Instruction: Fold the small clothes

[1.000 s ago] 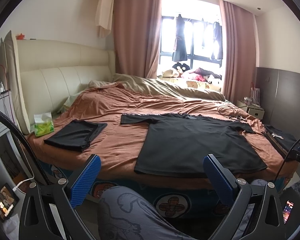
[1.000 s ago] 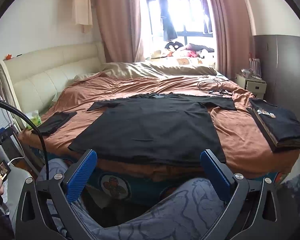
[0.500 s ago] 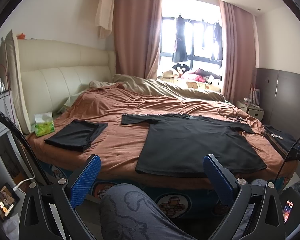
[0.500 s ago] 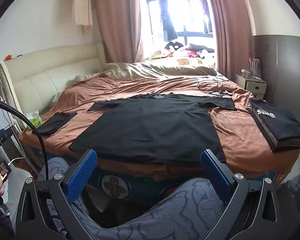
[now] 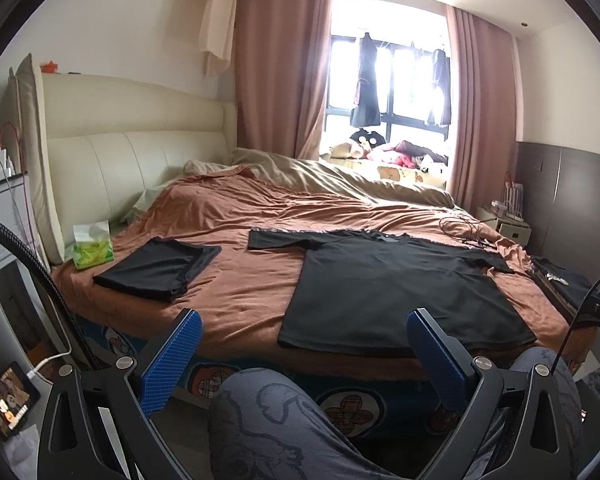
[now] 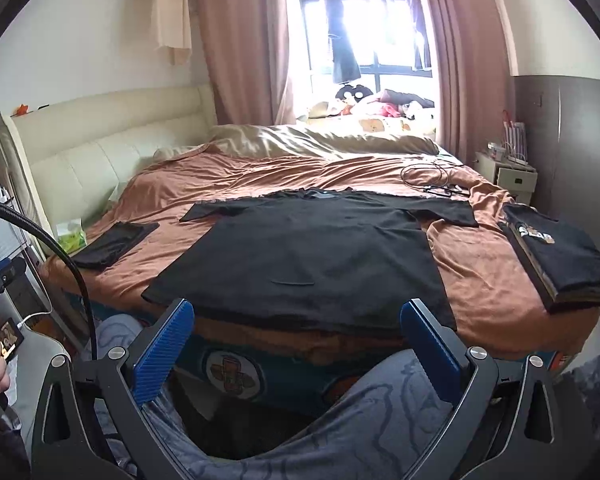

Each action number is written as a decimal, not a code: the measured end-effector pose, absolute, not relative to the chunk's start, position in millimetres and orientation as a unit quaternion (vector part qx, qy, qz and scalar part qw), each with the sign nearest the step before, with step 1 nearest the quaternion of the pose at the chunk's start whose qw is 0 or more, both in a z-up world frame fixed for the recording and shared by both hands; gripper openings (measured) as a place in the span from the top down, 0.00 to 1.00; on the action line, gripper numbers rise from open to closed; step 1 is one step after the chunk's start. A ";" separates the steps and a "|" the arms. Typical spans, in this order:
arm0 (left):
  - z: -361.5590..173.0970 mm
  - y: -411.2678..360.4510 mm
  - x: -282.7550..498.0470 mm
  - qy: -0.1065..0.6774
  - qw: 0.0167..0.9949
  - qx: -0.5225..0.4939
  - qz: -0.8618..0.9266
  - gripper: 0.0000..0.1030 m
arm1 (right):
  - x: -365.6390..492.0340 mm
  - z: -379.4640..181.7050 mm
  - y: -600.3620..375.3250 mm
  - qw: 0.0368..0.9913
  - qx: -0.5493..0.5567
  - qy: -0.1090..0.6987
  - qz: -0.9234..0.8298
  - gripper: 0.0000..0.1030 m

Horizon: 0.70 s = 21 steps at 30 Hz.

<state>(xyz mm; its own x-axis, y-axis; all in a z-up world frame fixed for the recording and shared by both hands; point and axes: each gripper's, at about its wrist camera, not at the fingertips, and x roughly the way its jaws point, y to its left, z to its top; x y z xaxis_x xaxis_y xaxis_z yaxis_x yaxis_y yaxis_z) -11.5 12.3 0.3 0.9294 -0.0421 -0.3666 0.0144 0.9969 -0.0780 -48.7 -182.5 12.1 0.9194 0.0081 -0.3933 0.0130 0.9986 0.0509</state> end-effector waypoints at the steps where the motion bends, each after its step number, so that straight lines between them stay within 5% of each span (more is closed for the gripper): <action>1: -0.2 14.1 -9.4 0.190 0.981 -0.043 -0.014 0.00 | -47.4 13.6 -184.2 0.979 0.027 0.201 -0.002 0.00; 21: -28.0 14.9 118.0 0.226 0.974 -0.028 -0.004 0.00 | 109.7 12.7 -201.2 0.975 0.018 0.218 0.022 0.00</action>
